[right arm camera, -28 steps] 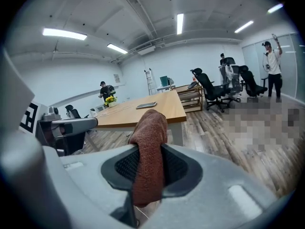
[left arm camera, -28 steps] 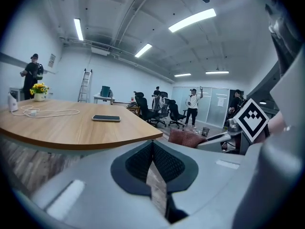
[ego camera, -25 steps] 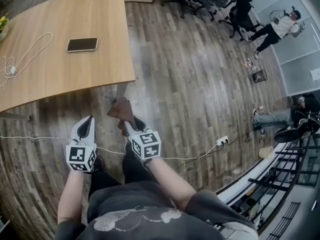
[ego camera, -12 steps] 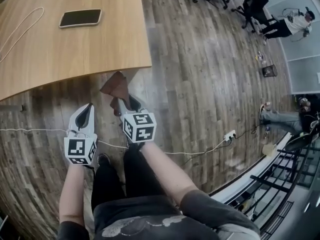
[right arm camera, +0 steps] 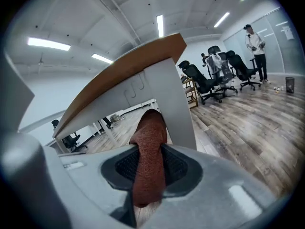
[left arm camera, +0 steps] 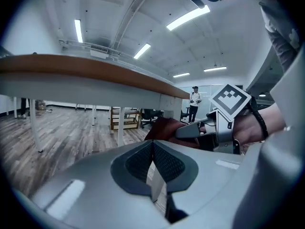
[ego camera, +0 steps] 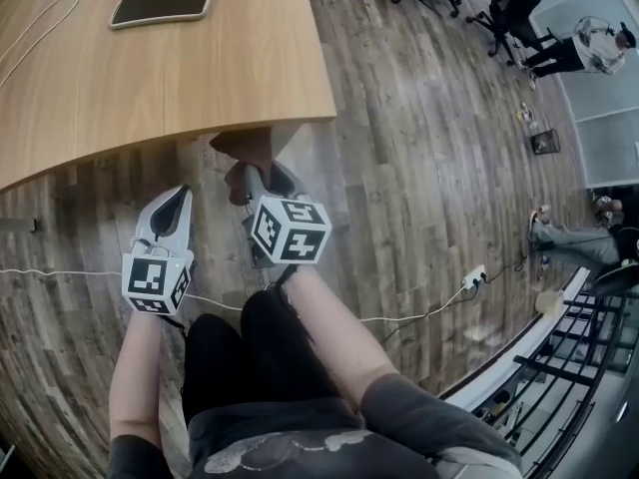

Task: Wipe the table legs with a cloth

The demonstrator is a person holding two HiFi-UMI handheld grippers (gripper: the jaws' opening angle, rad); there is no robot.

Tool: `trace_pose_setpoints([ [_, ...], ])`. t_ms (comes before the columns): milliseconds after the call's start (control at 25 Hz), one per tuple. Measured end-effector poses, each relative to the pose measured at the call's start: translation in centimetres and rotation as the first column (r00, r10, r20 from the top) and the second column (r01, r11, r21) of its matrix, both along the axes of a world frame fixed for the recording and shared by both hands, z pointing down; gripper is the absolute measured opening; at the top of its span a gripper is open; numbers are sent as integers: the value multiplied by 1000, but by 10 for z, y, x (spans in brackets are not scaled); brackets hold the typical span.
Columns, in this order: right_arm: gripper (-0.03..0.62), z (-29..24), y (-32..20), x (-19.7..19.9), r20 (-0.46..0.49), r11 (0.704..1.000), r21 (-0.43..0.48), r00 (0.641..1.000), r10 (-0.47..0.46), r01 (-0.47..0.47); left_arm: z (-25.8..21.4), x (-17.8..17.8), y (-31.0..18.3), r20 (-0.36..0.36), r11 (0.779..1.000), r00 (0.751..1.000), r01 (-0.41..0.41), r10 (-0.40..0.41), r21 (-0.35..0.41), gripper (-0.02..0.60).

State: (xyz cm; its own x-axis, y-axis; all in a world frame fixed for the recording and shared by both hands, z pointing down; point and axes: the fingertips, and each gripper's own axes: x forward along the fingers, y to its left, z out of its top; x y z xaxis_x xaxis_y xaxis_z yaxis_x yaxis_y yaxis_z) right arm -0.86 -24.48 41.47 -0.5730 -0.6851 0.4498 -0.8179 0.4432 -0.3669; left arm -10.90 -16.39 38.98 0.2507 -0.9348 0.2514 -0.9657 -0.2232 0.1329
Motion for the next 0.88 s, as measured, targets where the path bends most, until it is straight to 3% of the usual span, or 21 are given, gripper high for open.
trace_pose_setpoints([
  [440,89,135,-4,4,-41,998,18,998,-57,57,145,-24,-21,17,1000,1000,-6,6,5,18],
  [600,89,188,-8,4,-77,994,31,992,-103,106,201,-36,-37,-6,1000,1000,11,-11,11,20],
  [760,91,239,-14,2,-111,990,44,985,-128,134,247,-44,-49,23,999,999,-38,37,31,20],
  [880,91,278,-15,3,-122,991,23,984,-128,132,278,-56,-50,-12,999,1000,-28,28,19,20],
])
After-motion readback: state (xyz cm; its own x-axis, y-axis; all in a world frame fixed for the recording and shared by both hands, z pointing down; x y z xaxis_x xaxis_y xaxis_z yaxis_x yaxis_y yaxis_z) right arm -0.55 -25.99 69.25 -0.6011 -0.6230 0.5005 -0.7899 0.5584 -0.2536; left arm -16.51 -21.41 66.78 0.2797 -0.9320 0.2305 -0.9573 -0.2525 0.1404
